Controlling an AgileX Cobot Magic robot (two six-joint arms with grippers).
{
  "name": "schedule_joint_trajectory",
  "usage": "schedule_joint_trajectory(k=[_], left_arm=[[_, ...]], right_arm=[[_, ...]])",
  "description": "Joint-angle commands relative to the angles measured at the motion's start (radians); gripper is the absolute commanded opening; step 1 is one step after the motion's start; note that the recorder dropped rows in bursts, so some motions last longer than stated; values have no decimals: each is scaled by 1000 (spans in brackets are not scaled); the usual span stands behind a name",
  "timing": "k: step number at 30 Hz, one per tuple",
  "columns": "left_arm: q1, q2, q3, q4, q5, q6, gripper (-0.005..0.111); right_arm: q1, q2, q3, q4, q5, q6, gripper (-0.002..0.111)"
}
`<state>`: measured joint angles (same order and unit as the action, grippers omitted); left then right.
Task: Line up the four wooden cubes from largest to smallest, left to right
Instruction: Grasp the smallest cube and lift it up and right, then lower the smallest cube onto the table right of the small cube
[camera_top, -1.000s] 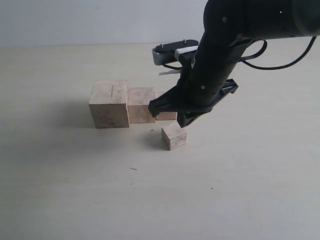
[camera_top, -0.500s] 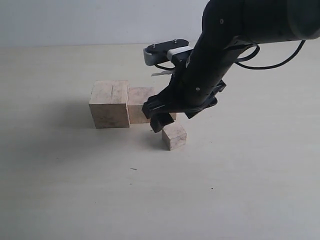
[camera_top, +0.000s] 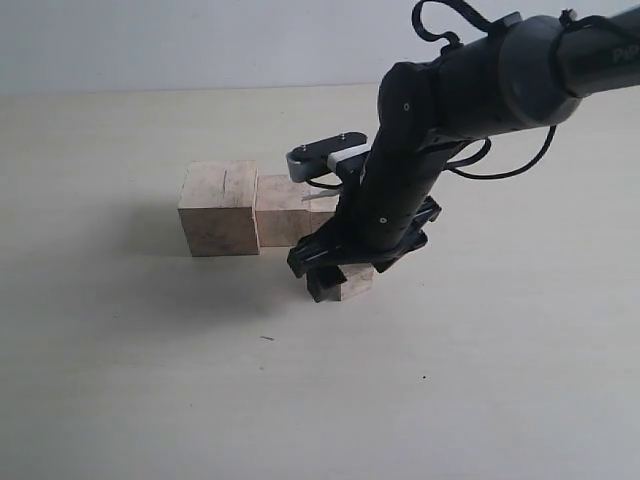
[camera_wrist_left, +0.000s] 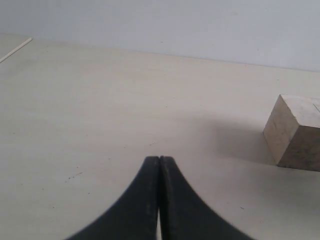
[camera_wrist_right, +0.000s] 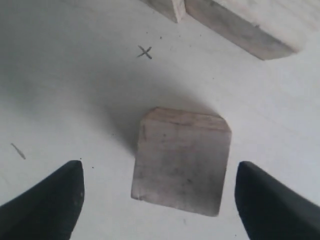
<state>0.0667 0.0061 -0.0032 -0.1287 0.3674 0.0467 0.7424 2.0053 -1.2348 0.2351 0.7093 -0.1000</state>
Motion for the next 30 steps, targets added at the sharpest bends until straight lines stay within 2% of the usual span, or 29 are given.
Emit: schedule_joint_trajectory(k=[1,2,4,5,7,9,13,15,19,21,23,24,27,29,30], left_arm=[[-6,-6,3,1,-11,-1,0],[-6,-6,3,1,-11,-1,0],[-6,-6,3,1,-11,-1,0],[-6,-6,3,1,-11,-1,0],[-6,-6,3,1,-11,-1,0],[-6,-6,3,1,-11,2,0],[-6,-6,3,1,-11,2,0],[-6,-6,3,1,-11,0,0],[-6,-6,3,1,-11,0,0],[-6,-6,3,1,-11,0,0],[-6,-6,3,1,-11,0,0],[-6,-6,3,1,-11,0,0],[-6,-6,3,1,-11,0,0],[-6,-6,3,1,-11,0,0],[-6,-6,3,1,-11,0,0]], right_arm=[[1,18,2,-18,-31,28,65],[1,18,2,-19,-31,38,60],[1,14,-1,-25,-22,48,40],[1,8,-2,-27,-12,48,33],[1,-14,-11,-29,33,48,9],[1,-44,-28,-36,81,46,0],[-3,-134,-80,-143,181,40,0],[-49,-197,-127,-218,225,48,0],[-238,-252,-205,-213,272,-41,0],[-334,-230,-216,-213,288,-174,0],[-379,-190,-216,-142,286,-304,0],[-384,-164,-216,-85,288,-401,0],[-378,-77,-216,168,323,-901,0],[-377,-27,-216,192,335,-1171,0],[-377,-14,-218,178,329,-1215,0]])
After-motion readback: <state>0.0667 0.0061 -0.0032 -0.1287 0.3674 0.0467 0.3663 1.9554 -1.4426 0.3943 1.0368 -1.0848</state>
